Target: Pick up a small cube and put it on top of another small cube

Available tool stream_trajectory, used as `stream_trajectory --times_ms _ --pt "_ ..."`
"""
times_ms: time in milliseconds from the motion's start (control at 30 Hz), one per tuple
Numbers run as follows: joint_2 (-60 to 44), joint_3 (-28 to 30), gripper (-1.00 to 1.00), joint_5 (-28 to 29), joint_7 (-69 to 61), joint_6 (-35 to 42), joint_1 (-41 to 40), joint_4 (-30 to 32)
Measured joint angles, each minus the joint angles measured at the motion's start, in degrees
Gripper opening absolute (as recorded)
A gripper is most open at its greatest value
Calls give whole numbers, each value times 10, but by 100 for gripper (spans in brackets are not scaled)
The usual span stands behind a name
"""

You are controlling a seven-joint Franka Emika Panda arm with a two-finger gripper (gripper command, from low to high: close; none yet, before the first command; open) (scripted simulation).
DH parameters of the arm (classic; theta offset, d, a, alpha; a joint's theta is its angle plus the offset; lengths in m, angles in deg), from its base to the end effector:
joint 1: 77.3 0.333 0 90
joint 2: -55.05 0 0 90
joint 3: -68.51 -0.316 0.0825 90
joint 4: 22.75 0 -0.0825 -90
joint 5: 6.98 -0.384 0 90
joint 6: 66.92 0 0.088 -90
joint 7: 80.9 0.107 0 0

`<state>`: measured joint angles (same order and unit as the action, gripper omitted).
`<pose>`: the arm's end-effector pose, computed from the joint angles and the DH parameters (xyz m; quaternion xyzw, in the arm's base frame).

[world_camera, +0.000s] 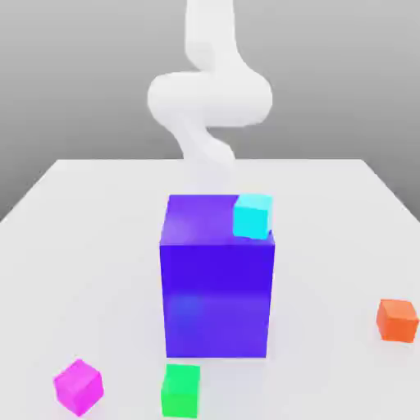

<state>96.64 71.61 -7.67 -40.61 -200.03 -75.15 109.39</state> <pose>0.3741 -0.0135 0.6831 -0.8712 0.3304 -0.3328 0.1453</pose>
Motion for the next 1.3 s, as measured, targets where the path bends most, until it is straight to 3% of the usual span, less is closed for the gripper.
stream_trajectory --times_ms 333,667,900,1167,1300 --pt "-169 126 0 -49 -239 -55 77 15" --pt "-342 219 0 -135 -502 -106 116 29" --pt "-463 232 0 -191 -683 -141 90 38" --pt "-583 225 0 -185 -841 -194 40 53" --pt "-654 188 0 -220 -896 -242 2 42"
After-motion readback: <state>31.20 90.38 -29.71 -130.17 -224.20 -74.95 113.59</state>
